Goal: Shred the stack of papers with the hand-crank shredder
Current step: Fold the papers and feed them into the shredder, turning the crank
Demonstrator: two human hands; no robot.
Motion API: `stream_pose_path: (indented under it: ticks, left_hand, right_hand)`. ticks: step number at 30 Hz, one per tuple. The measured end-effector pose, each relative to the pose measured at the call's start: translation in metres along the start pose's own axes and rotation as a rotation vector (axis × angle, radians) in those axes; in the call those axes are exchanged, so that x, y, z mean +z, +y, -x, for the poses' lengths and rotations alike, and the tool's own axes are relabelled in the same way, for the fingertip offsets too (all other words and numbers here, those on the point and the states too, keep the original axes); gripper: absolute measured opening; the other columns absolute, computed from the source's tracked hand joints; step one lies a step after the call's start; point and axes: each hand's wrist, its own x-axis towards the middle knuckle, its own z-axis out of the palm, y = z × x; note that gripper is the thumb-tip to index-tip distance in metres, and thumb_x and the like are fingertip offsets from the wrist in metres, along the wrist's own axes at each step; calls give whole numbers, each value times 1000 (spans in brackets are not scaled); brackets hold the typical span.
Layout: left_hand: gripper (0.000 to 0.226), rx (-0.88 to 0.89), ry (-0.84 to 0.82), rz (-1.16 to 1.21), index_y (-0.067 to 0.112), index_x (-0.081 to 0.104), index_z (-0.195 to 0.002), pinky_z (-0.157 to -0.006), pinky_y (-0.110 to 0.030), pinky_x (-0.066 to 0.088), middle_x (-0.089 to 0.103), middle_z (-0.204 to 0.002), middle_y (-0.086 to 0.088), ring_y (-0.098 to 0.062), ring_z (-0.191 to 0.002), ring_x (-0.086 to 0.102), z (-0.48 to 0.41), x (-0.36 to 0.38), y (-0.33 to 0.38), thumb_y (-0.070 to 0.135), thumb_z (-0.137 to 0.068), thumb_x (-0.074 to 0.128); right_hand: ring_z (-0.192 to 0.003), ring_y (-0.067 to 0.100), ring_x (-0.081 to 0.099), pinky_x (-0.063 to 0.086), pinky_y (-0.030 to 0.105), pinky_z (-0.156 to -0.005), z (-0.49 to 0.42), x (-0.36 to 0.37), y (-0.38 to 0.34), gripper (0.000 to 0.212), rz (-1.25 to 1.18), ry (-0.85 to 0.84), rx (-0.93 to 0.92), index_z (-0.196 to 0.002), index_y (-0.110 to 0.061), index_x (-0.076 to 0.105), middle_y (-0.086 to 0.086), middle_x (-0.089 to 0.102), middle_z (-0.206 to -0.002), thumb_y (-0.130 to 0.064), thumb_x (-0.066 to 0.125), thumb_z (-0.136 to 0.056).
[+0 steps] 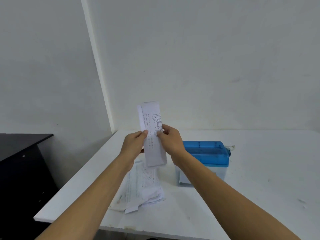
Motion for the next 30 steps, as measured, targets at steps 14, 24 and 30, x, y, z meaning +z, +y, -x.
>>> stream_pose_path:
  ticks: [14, 24, 30]
  left_hand:
    - [18, 122, -102, 203, 15, 67, -114, -98, -41, 56, 71, -118, -2, -21, -109, 67, -16, 107, 50, 11, -102, 55]
    - [5, 46, -109, 4, 26, 70, -92, -52, -11, 47, 72, -97, 11, -7, -81, 65, -16, 114, 26, 31, -92, 72]
    - [23, 5, -45, -10, 20, 74, -92, -63, -25, 52, 75, -95, 3, -16, -82, 64, -22, 116, 17, 43, -89, 73]
  right_hand:
    - [-85, 15, 66, 52, 23, -66, -1, -111, -18, 17, 272, 107, -3, -104, -12, 68, 1, 71, -98, -27, 66, -95]
    - [-94, 21, 68, 49, 18, -65, -6, -119, -1, 22, 158, 140, 36, -109, -10, 70, 3, 72, -102, -24, 71, -92]
    - [-86, 15, 65, 53, 22, -67, -11, -116, 7, 24, 286, 174, 33, -100, -18, 69, -2, 69, -95, -37, 55, -101]
